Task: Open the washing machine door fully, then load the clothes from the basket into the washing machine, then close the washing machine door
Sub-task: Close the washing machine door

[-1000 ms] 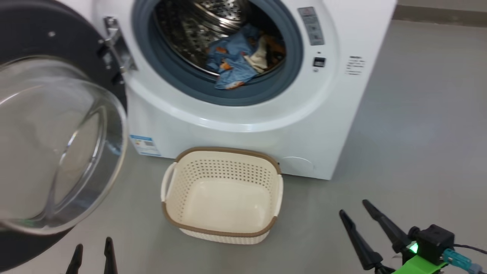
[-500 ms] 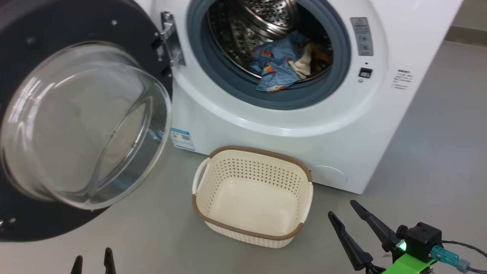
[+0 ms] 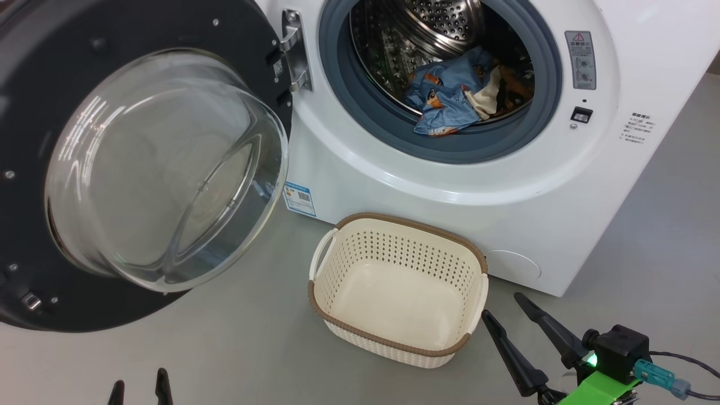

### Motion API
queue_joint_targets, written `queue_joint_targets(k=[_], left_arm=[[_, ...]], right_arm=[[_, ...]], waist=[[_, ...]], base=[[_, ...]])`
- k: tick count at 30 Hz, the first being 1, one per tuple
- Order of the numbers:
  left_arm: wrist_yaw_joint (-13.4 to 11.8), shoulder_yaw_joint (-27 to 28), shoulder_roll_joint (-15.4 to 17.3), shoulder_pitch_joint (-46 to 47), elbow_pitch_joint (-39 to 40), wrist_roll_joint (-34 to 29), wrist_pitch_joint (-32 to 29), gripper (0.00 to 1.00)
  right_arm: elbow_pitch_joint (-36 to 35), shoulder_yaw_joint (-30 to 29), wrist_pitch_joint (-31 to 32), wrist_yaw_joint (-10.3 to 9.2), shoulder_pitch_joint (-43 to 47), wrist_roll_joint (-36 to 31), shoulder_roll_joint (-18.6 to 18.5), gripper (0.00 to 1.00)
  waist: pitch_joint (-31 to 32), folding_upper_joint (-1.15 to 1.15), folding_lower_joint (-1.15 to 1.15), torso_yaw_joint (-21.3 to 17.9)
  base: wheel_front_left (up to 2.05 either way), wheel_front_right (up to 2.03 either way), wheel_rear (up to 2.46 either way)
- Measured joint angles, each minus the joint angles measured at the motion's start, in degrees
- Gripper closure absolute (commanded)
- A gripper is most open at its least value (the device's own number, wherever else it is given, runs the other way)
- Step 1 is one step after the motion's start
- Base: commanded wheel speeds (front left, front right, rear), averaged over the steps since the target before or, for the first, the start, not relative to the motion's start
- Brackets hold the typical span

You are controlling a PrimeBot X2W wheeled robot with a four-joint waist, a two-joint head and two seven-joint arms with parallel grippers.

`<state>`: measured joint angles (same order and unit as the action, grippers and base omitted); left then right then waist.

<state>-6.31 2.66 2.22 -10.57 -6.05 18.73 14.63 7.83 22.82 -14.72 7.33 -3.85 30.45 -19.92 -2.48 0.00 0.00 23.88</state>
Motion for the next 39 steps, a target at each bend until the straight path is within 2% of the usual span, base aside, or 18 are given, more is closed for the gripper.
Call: queue_joint_targets(k=[9, 10, 12, 13, 18, 21, 23, 26, 33, 39], left_arm=[[0.69, 1.61, -0.02, 0.01, 2.53, 1.19, -0.01, 0.0], [1.18, 2.55, -0.02, 0.07, 3.65, 1.18, -0.01, 0.55], [2.65, 4.89, -0.03, 0.49, 6.27, 0.67, -0.01, 0.88], [3.44, 6.33, -0.04, 0.97, 7.72, 0.07, 0.0, 1.0], [8.83, 15.06, 0.11, 6.62, 14.24, -0.22, 0.01, 1.0], [11.45, 20.37, 0.67, 12.19, 14.55, 3.85, 0.03, 1.0], [12.61, 23.15, 2.89, 16.33, 12.9, 7.17, 0.08, 1.0], [13.22, 24.84, 6.77, 22.36, 8.58, 13.93, -0.08, 1.0], [13.4, 28.32, 16.79, 36.18, -5.47, 28.54, -6.71, 1.0], [13.03, 28.94, 22.31, 42.65, -18.72, 37.46, -20.31, 1.0]], right_arm=[[0.1, -0.34, 0.0, 0.0, 0.01, 0.21, 0.07, 0.0], [0.1, -0.76, 0.0, 0.0, 0.02, 0.32, 0.14, 0.0], [0.08, -1.59, 0.0, 0.0, 0.06, 0.33, 0.2, 0.0], [0.05, -1.82, 0.0, 0.0, 0.14, 0.33, 0.23, 0.0], [-0.1, -3.54, 0.0, 0.0, 0.55, 0.32, 0.62, 0.0], [-0.27, -4.63, 0.0, 0.0, 0.83, 0.32, 0.75, 0.0], [-0.51, -5.11, 0.0, 0.0, 1.52, 0.31, 0.75, 0.0], [-0.59, -5.3, 0.0, 0.0, 1.85, 0.31, 0.99, 0.0], [-1.0, -6.28, 0.0, 0.0, 1.87, 0.31, 1.35, 0.0], [-1.2, -6.73, 0.0, 0.0, 1.87, 0.3, 1.33, 0.0]], waist=[[0.48, 0.0, 0.0, 0.37], [0.54, 0.0, 0.0, 0.46], [0.65, 0.0, 0.0, 0.65], [0.66, 0.0, 0.0, 0.72], [0.32, 0.0, 0.0, 0.54], [0.06, 0.0, 0.0, 0.36], [-0.15, 0.0, 0.0, 0.14], [-0.43, 0.0, 0.0, -0.35], [-1.63, 0.0, 0.0, -1.56], [-2.47, 0.0, 0.0, -2.71]], base=[[0.0, 0.0, 0.0], [0.0, 0.0, 0.0], [0.0, 0.0, 0.0], [0.0, 0.0, 0.0], [0.0, 0.0, 0.0], [0.0, 0.0, 0.0], [0.0, 0.0, 0.0], [0.0, 0.0, 0.0], [0.0, 0.0, 0.0], [0.0, 0.0, 0.0]])
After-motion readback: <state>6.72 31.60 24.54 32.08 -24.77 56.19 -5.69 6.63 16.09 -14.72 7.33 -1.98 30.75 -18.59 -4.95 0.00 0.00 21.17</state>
